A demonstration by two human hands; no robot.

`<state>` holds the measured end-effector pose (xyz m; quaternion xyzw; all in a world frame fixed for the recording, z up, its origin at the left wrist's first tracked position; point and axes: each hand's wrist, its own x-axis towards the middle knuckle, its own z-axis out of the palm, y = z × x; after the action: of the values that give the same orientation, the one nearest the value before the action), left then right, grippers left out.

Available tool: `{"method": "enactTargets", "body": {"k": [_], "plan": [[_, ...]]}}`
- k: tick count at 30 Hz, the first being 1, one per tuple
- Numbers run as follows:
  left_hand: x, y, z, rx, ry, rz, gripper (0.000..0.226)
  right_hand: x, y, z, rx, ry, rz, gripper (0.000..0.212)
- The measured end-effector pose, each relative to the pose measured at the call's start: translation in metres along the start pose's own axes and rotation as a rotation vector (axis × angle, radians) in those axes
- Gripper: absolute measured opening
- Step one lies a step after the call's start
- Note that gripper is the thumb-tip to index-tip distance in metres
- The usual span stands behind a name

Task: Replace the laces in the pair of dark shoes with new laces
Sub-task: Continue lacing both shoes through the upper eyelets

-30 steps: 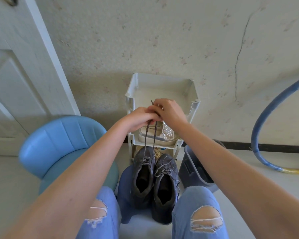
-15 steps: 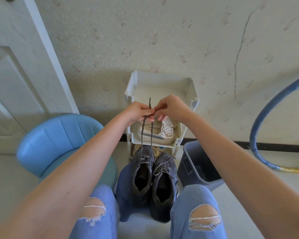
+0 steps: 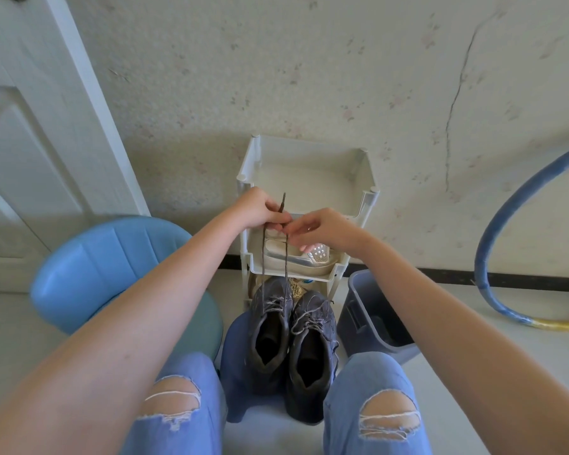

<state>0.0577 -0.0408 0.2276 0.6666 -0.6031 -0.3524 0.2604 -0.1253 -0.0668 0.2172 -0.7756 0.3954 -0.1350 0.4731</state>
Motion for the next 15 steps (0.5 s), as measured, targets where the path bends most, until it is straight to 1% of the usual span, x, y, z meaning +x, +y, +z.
{"method": "enactTargets", "body": {"k": [1,2,3,4,6,7,9,10,12,15], "plan": [[0.000,-0.002,-0.001,0.033,0.020,0.030,0.017,0.001,0.003,-0.001,0.009,0.033,0.016,0.020],[-0.002,-0.003,-0.001,0.069,0.030,0.068,0.017,0.003,0.006,-0.002,0.013,0.121,0.033,0.022],[-0.003,-0.004,0.000,0.107,0.037,0.112,0.016,0.005,0.008,-0.001,0.047,0.213,0.050,0.025],[-0.004,-0.004,0.001,0.144,0.048,0.157,0.016,0.006,0.008,0.000,0.129,0.254,0.063,0.029],[-0.006,-0.004,0.002,0.269,0.080,0.259,0.017,0.010,0.008,0.007,0.313,0.186,0.079,0.040],[-0.008,-0.003,0.002,0.365,0.110,0.318,0.019,0.013,0.009,0.011,0.345,0.136,0.079,0.043],[-0.009,-0.001,0.005,0.504,0.176,0.430,0.021,0.019,0.010,0.018,0.301,0.073,0.058,0.042],[-0.009,-0.002,0.006,0.525,0.201,0.465,0.021,0.021,0.010,0.020,0.304,0.058,0.040,0.040],[-0.012,-0.005,0.008,0.514,0.234,0.486,0.020,0.025,0.015,0.022,0.403,0.058,0.017,0.034],[-0.016,-0.014,0.009,0.390,0.289,0.465,0.018,0.025,0.025,0.019,0.573,0.076,0.002,0.027]]}}
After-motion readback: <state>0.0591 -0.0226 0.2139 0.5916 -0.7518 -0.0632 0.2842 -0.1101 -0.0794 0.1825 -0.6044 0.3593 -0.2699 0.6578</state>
